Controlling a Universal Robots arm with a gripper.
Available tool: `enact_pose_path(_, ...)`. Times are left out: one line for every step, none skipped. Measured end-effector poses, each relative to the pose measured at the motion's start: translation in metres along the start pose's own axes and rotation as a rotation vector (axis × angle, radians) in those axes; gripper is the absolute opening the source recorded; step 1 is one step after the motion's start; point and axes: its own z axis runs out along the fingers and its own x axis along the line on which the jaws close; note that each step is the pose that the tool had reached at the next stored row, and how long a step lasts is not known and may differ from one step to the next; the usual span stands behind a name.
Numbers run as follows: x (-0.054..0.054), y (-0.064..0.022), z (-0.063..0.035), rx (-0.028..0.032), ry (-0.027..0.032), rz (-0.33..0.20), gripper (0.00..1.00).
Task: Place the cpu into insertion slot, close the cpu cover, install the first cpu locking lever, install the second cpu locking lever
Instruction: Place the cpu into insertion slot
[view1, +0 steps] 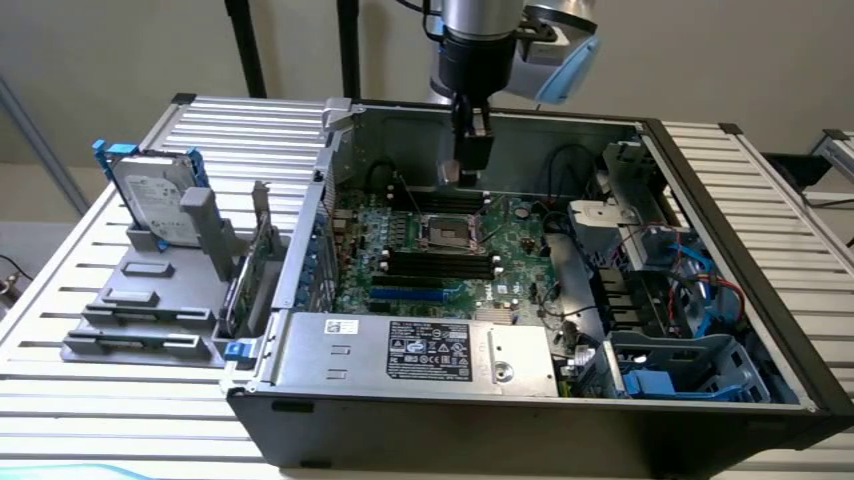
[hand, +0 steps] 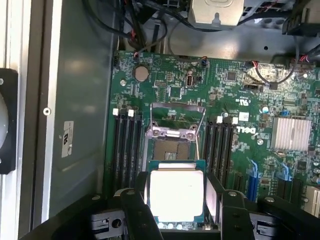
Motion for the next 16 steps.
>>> enact_pose_path(0.0,-0.0001,0.001,0.0007,-0.0007,0.01,0.54)
enact_pose_path(0.0,0.0,0.0018,0.003,-0.0012,0.016,0.54)
enact_pose_path(0.0,0.0003,0.0026,0.0062,-0.0013,0.019,0.54)
enact_pose_path(0.0,0.0007,0.0034,0.0102,-0.0014,0.021,0.54)
enact_pose_path(0.0,0.0016,0.0043,0.015,-0.0012,0.022,0.54)
enact_pose_path(0.0,0.0026,0.005,0.02,-0.0012,0.022,0.54)
enact_pose_path(0.0,0.0038,0.0059,0.0249,-0.001,0.022,0.54)
enact_pose_path(0.0,0.005,0.0068,0.0296,-0.0009,0.023,0.54)
enact_pose_path(0.0,0.0063,0.0077,0.034,-0.0008,0.023,0.54)
enact_pose_path(0.0,0.008,0.0086,0.0381,-0.0007,0.023,0.54)
enact_pose_path(0.0,0.01,0.0099,0.0421,-0.0005,0.023,0.54)
enact_pose_path(-0.001,0.0121,0.011,0.0452,-0.0005,0.023,0.54)
enact_pose_path(-0.001,0.0141,0.0123,0.0482,-0.0005,0.023,0.54)
enact_pose_path(-0.001,0.0154,0.0135,0.0511,-0.0004,0.023,0.54)
enact_pose_path(-0.001,0.0161,0.0147,0.0536,-0.0003,0.024,0.54)
enact_pose_path(-0.002,0.0166,0.0161,0.0554,-0.0002,0.024,0.54)
